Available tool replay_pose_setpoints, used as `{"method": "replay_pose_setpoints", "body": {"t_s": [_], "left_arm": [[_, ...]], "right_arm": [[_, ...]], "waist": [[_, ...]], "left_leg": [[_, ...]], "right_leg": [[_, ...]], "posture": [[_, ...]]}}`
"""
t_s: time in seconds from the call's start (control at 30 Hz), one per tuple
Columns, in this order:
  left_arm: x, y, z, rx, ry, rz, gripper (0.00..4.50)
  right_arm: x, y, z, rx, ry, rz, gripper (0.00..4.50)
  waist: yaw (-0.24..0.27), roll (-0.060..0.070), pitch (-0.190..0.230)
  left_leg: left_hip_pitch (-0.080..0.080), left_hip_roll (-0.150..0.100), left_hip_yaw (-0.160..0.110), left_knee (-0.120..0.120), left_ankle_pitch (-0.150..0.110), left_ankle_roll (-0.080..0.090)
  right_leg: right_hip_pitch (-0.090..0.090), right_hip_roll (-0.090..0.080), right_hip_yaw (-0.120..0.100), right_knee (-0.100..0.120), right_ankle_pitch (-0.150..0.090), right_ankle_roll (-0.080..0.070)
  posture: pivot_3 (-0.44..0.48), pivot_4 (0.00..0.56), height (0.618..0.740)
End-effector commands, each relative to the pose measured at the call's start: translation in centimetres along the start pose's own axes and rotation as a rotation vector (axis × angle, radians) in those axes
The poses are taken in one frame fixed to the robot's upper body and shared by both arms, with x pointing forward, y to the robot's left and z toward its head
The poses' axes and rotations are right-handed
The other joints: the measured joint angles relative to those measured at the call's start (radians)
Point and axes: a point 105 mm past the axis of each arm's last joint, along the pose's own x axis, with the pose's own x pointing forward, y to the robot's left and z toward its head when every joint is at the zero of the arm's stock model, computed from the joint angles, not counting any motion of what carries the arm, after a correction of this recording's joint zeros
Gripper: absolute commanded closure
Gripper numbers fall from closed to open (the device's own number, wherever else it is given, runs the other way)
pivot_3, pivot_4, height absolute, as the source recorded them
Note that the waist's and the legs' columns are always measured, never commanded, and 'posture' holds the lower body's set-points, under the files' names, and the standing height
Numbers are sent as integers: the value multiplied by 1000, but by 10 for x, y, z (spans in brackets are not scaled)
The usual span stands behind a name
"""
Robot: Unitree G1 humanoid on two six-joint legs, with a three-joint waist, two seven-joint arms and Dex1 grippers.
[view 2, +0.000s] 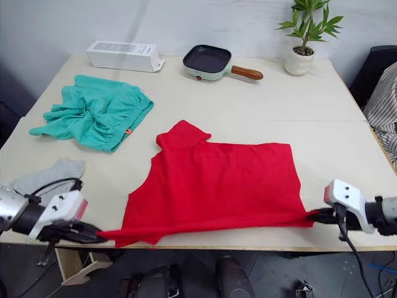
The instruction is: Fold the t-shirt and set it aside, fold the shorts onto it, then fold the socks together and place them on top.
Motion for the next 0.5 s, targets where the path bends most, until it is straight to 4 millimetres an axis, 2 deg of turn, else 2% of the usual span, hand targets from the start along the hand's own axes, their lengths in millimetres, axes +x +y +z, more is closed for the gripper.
{"method": "replay_pose_setpoints", "body": {"t_s": [0.03,0.1,0.17,0.2,0.27,0.33,0.37,0.4,0.47,0.5], "left_arm": [[-15,50,22,61,-115,215,4500],[-39,97,42,154,-154,437,4500],[-70,139,67,243,-196,662,4500],[-92,161,83,288,-213,819,4500],[-140,191,118,398,-229,1125,4500],[-181,203,148,469,-261,1366,4500],[-205,199,170,538,-299,1496,4500],[-222,194,186,585,-328,1573,4500],[-250,176,218,719,-380,1703,4500],[-257,169,228,768,-395,1728,4500]], "right_arm": [[-2,-38,30,-101,-120,-166,4485],[-9,-74,66,-181,-225,-319,4485],[-25,-107,104,-253,-329,-482,4485],[-38,-125,127,-286,-397,-591,4485],[-72,-154,172,-345,-522,-826,4485],[-104,-169,202,-396,-603,-1014,4485],[-123,-172,217,-417,-656,-1102,4485],[-137,-174,227,-440,-688,-1174,4485],[-160,-174,243,-466,-750,-1277,4485],[-168,-173,248,-480,-765,-1309,4485]], "waist": [[2,0,0],[1,0,1],[1,1,1],[0,1,1],[-1,1,2],[0,1,2],[1,1,2],[1,1,1],[0,1,1],[0,1,1]], "left_leg": [[0,0,0,0,1,1],[-1,-1,1,1,5,3],[-4,-4,2,2,9,2],[-4,-5,2,2,11,-2],[-7,-5,4,1,14,2],[-21,-3,6,3,16,0],[-28,-3,8,6,16,-1],[-35,-3,9,5,15,-1],[-48,-2,13,4,13,-2],[-52,-3,18,2,12,-2]], "right_leg": [[1,0,0,-1,1,0],[0,0,0,-3,6,-2],[-2,1,0,-3,14,7],[-3,1,0,-3,14,7],[-8,2,1,-1,15,8],[-23,3,2,5,15,9],[-34,4,2,8,14,9],[-42,4,2,12,13,9],[-60,4,1,18,11,9],[-68,3,-1,20,11,9]], "posture": [[0,150,740],[0,150,740],[0,150,740],[0,150,740],[0,150,740],[0,150,740],[0,150,740],[0,150,740],[0,150,740],[0,150,740]]}}
